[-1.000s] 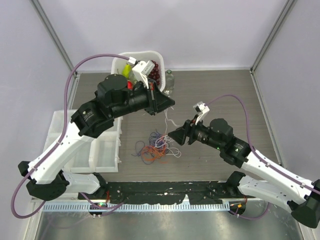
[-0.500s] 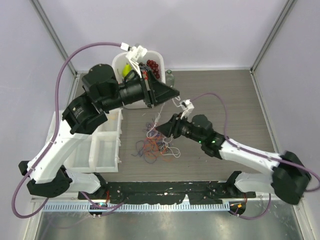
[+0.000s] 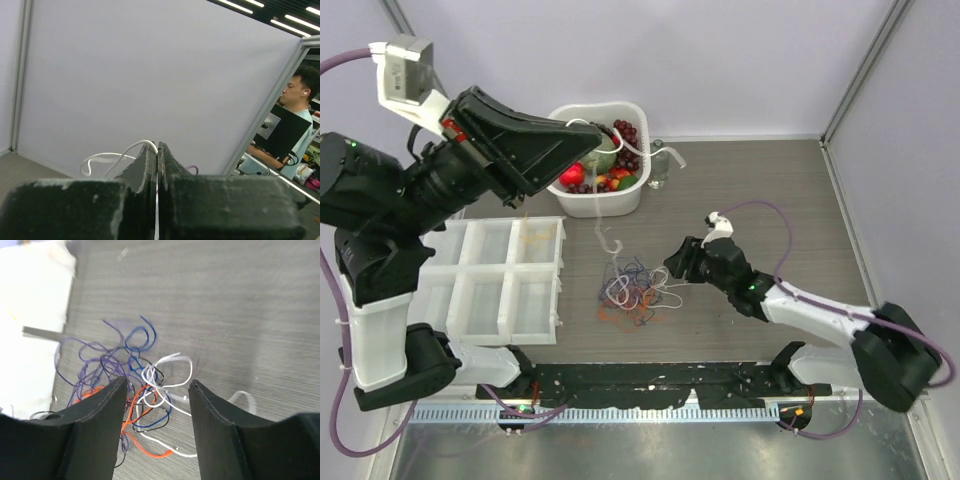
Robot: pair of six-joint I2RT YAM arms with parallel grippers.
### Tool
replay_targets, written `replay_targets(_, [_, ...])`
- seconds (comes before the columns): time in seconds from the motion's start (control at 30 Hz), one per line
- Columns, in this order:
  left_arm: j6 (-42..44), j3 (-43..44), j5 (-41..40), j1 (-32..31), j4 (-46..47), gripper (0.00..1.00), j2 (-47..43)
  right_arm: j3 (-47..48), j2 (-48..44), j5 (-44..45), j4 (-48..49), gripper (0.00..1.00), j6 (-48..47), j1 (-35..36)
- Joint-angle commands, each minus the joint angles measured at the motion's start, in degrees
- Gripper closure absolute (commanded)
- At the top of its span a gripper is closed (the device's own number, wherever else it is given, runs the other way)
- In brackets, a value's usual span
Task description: Untangle the cables
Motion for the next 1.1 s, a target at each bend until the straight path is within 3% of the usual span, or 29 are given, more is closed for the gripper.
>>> replay_targets(0.0, [2.9, -2.1, -3.9, -0.2, 0.2, 1.00, 0.8, 3.0, -12.5, 11.9, -13.0, 0.39, -7.9, -0.7])
replay_targets(0.07, [3.8, -2.1, -4.3, -0.2, -0.5, 1.00, 1.2, 5.8, -16.1, 12.1, -20.7, 0.34, -10.9, -1.4])
replay_targets(0.13, [4.6, -2.1, -5.4, -0.2, -1.0, 1.00, 1.4, 8.0, -19.0, 5.8, -23.1, 0.31, -14.7, -1.2])
replay_targets(0.17, [4.8, -2.1, -5.7, -0.2, -1.1, 1.00, 1.5, 9.2, -20.5, -1.3, -23.4, 0.30, -17.2, -1.1])
replay_targets(0.23, [4.8, -1.9, -5.6, -0.2, -0.6, 1.00, 1.8, 9.7, -22.2, -14.0, -19.9, 0.29, -20.6, 1.5])
replay_targets(0.33, [4.4, -0.3, -4.8, -0.2, -0.7, 1.00, 2.7, 9.2, -21.7, -19.1, -8.8, 0.24, -22.2, 10.9])
replay_targets(0.43, [4.0, 0.2, -4.6, -0.2, -0.8, 1.00, 2.7, 11.0, -16.5, -13.9, -5.0, 0.24, -22.9, 15.9])
replay_targets(0.5, [3.9, 0.6, -4.4, -0.2, -1.4, 1.00, 2.6, 11.8, -13.1, -5.9, -3.1, 0.24, -22.8, 18.3])
replay_targets(0.53, [4.0, 0.8, -4.4, -0.2, -1.6, 1.00, 2.5, 12.0, -11.3, 2.1, -2.9, 0.24, -22.0, 19.2])
replay_targets(0.6, [3.9, 0.9, -4.0, -0.2, -2.1, 1.00, 2.3, 12.4, -8.6, 6.3, -1.1, 0.24, -20.8, 19.2])
replay_targets(0.7, [4.2, 0.5, -3.9, -0.2, -2.4, 1.00, 1.7, 13.0, -5.0, 6.1, 2.6, 0.28, -18.7, 19.2])
replay_targets(0.93, [5.0, -1.5, -4.0, -0.2, -2.0, 1.00, -0.2, 14.5, 3.3, -5.6, 12.1, 0.40, -14.1, 19.1])
replay_targets(1.07, [6.2, -1.5, -5.3, -0.3, -3.4, 1.00, -1.0, 14.1, -0.5, 3.3, 4.2, 0.40, -14.2, 19.3])
